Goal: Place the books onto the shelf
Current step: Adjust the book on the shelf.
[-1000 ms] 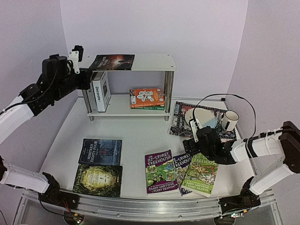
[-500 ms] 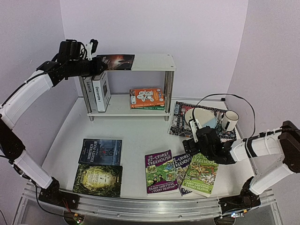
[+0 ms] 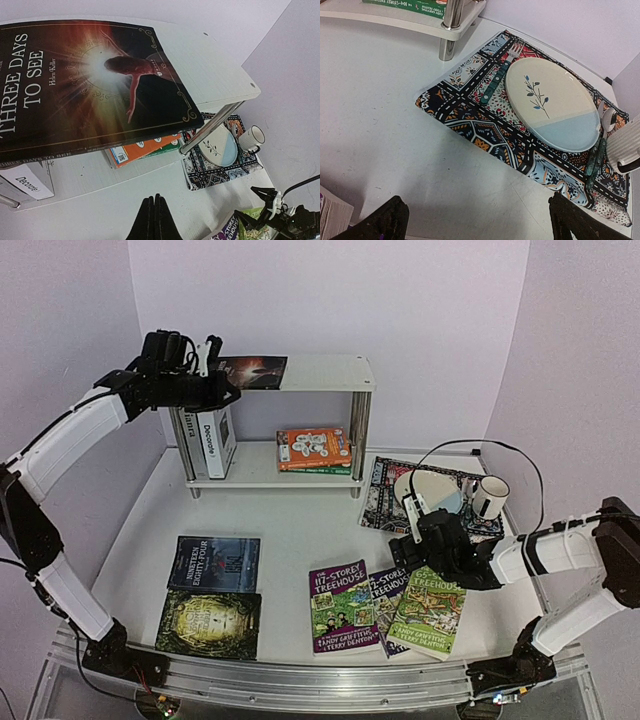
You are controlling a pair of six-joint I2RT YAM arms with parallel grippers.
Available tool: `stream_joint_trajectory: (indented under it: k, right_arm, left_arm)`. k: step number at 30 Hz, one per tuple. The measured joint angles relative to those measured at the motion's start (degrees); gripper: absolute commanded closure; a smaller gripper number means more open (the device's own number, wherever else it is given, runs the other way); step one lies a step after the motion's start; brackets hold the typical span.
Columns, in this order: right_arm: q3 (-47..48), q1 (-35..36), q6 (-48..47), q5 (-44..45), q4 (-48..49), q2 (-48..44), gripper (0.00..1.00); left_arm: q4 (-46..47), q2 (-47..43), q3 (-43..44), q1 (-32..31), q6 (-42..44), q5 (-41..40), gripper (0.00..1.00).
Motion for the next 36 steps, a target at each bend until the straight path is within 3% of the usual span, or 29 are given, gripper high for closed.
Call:
stream_joint_trajectory:
  k: [36]
  right_arm:
    - [0.2,0.0,0.0,0.2,-0.1,0.3,0.02]
  left_arm:
    - [-0.1,9.7,10.1,2.0,3.2,-2.4,1.00]
